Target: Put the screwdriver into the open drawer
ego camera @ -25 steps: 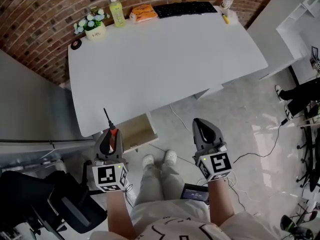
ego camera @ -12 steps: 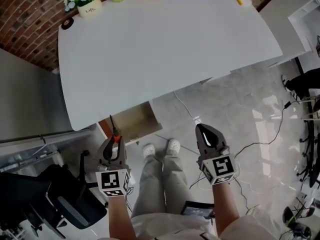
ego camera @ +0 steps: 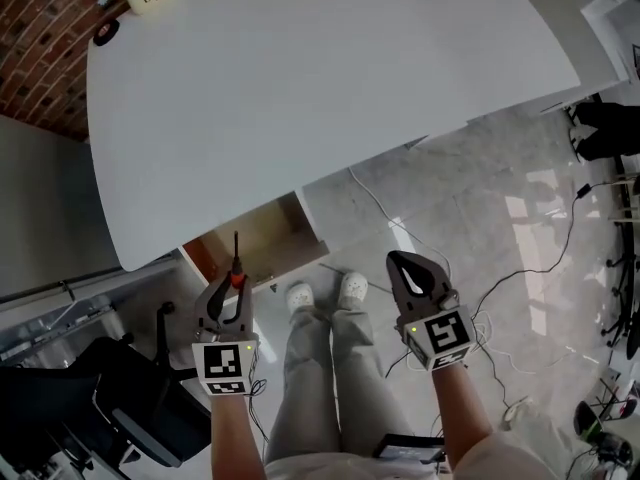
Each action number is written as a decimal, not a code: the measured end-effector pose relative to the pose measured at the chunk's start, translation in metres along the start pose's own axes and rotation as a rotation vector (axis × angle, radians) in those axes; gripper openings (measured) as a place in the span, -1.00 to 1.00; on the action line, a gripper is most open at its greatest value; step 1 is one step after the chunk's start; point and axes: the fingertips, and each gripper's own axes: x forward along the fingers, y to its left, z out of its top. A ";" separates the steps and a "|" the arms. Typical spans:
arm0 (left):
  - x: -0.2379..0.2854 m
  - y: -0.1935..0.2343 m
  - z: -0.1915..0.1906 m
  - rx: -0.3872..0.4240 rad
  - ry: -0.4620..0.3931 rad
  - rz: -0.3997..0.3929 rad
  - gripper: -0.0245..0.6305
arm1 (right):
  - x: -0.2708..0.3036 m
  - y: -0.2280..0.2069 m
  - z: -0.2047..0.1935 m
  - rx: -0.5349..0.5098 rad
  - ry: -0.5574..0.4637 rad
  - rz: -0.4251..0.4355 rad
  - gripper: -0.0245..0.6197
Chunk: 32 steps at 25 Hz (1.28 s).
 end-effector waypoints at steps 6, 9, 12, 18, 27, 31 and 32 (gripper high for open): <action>0.025 0.005 -0.021 0.008 0.078 -0.064 -0.63 | 0.022 0.004 -0.016 0.028 0.029 0.004 -0.87; 0.032 0.008 -0.028 0.003 0.126 -0.092 -0.63 | 0.027 0.001 -0.019 0.044 0.041 -0.008 -0.87; 0.039 0.007 -0.028 0.035 0.153 -0.115 -0.63 | 0.028 -0.006 -0.021 0.062 0.046 -0.027 -0.87; 0.059 0.006 -0.034 0.077 0.222 -0.176 -0.63 | 0.027 -0.022 -0.032 0.100 0.055 -0.065 -0.87; 0.096 0.003 -0.057 0.159 0.326 -0.225 -0.63 | 0.035 -0.041 -0.067 0.150 0.074 -0.108 -0.87; 0.114 0.000 -0.071 0.172 0.386 -0.252 -0.63 | 0.044 -0.047 -0.077 0.166 0.078 -0.120 -0.87; 0.118 0.000 -0.074 0.178 0.402 -0.260 -0.63 | 0.047 -0.049 -0.078 0.166 0.079 -0.122 -0.87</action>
